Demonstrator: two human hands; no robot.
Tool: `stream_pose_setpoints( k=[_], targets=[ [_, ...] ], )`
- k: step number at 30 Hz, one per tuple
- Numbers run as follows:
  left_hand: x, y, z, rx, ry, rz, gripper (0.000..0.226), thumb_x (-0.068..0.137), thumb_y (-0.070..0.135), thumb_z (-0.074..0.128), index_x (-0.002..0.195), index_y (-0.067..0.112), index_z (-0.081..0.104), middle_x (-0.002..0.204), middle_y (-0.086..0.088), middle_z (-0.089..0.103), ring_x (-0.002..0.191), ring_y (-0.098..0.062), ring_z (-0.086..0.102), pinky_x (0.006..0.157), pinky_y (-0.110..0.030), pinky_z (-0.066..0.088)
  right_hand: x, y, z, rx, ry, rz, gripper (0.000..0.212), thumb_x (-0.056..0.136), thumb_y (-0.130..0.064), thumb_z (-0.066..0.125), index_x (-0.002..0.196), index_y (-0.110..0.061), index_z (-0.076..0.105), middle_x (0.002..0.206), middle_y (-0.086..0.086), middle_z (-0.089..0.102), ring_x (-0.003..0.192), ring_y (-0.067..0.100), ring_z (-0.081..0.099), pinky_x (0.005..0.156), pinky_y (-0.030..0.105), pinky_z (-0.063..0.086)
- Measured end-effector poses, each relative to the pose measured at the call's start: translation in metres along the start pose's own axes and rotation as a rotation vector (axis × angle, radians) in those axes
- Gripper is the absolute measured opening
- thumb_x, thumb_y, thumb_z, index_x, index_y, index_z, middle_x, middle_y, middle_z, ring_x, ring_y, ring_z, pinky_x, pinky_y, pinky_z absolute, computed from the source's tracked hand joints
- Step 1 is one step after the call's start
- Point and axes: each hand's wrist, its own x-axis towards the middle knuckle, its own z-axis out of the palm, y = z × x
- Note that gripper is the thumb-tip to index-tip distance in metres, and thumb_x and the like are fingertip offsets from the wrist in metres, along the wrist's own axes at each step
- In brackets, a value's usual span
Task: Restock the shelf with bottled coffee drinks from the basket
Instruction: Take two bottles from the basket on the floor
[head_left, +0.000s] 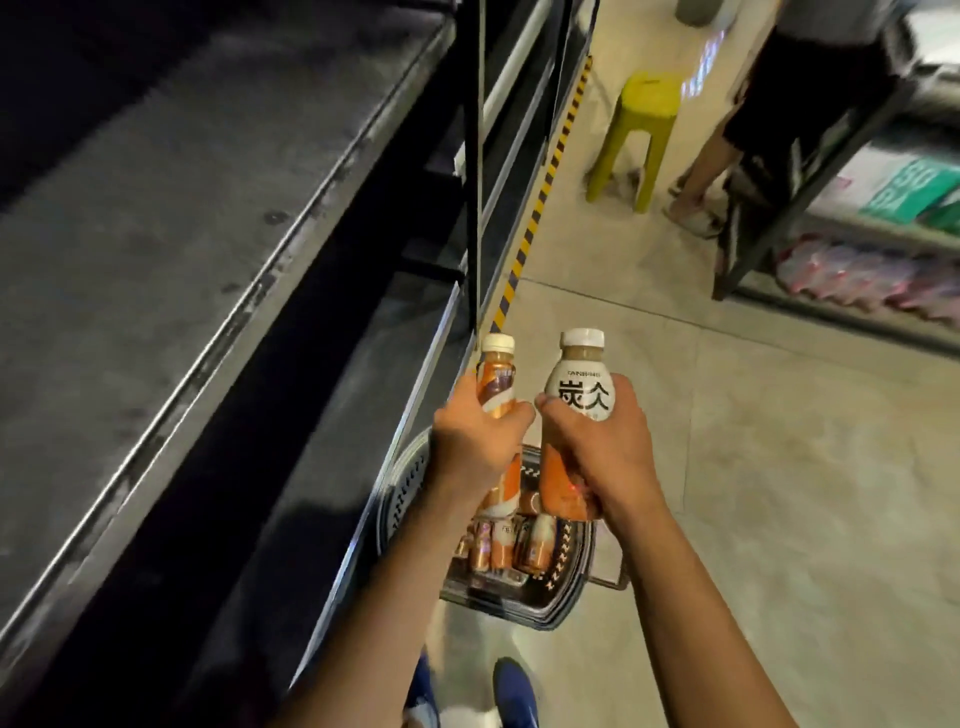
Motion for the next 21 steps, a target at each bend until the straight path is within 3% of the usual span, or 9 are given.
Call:
stream_pose_setpoints(
  k=[4, 7, 12, 15, 17, 21],
  targets=[
    [-0.066, 0.050, -0.046, -0.066, 0.132, 0.042, 0.020, 0.083, 0.028, 0.074, 0.089, 0.020, 0.057, 0.076, 0.005, 0.063, 0.061, 0.001, 0.060, 0.049, -0.013, 0.045, -0.044, -0.060, -0.019, 0.031, -0.122, -0.161, 0.036, 0.072, -0.039, 0.080, 0.097, -0.034, 0.055, 0.085, -0.008, 0.069, 0.075, 0.008, 0.066, 0.064, 0.030, 0.055],
    [-0.120, 0.067, -0.083, -0.184, 0.280, 0.113, 0.020, 0.084, 0.023, 0.074, 0.084, 0.016, 0.055, 0.065, 0.008, 0.060, 0.054, 0.000, 0.057, 0.048, -0.013, 0.045, -0.083, -0.090, -0.020, 0.066, -0.259, -0.272, 0.040, 0.071, -0.039, 0.081, 0.101, -0.034, 0.055, 0.089, -0.005, 0.070, 0.077, 0.010, 0.067, 0.065, 0.032, 0.057],
    [-0.212, 0.077, -0.149, -0.175, 0.618, 0.078, 0.024, 0.081, 0.028, 0.074, 0.082, 0.018, 0.053, 0.072, 0.009, 0.060, 0.061, -0.008, 0.057, 0.055, -0.016, 0.046, -0.164, -0.132, 0.001, 0.123, -0.511, -0.414, 0.048, 0.062, -0.048, 0.079, 0.103, -0.034, 0.057, 0.088, -0.006, 0.070, 0.077, 0.011, 0.068, 0.065, 0.034, 0.057],
    [-0.276, 0.077, -0.189, -0.189, 0.794, 0.047, 0.025, 0.081, 0.032, 0.074, 0.087, 0.016, 0.055, 0.078, 0.003, 0.062, 0.068, -0.013, 0.061, 0.059, -0.024, 0.051, -0.224, -0.157, 0.016, 0.144, -0.685, -0.528, 0.042, 0.072, -0.033, 0.085, 0.105, -0.032, 0.058, 0.087, -0.008, 0.069, 0.073, 0.003, 0.065, 0.062, 0.025, 0.051],
    [-0.322, 0.073, -0.214, -0.185, 0.909, 0.042, 0.021, 0.081, 0.033, 0.073, 0.087, 0.021, 0.057, 0.077, 0.006, 0.064, 0.068, -0.011, 0.063, 0.057, -0.021, 0.052, -0.270, -0.171, 0.024, 0.170, -0.810, -0.577, 0.041, 0.074, -0.027, 0.084, 0.106, -0.027, 0.059, 0.085, -0.009, 0.070, 0.069, 0.001, 0.065, 0.058, 0.017, 0.050],
    [-0.415, 0.056, -0.252, -0.194, 1.128, 0.030, 0.018, 0.081, 0.031, 0.073, 0.087, 0.025, 0.058, 0.076, 0.003, 0.065, 0.067, -0.009, 0.063, 0.060, -0.023, 0.048, -0.371, -0.180, 0.034, 0.175, -1.051, -0.658, 0.043, 0.073, -0.029, 0.084, 0.108, -0.031, 0.059, 0.089, -0.007, 0.071, 0.076, 0.006, 0.068, 0.063, 0.020, 0.054]
  ],
)
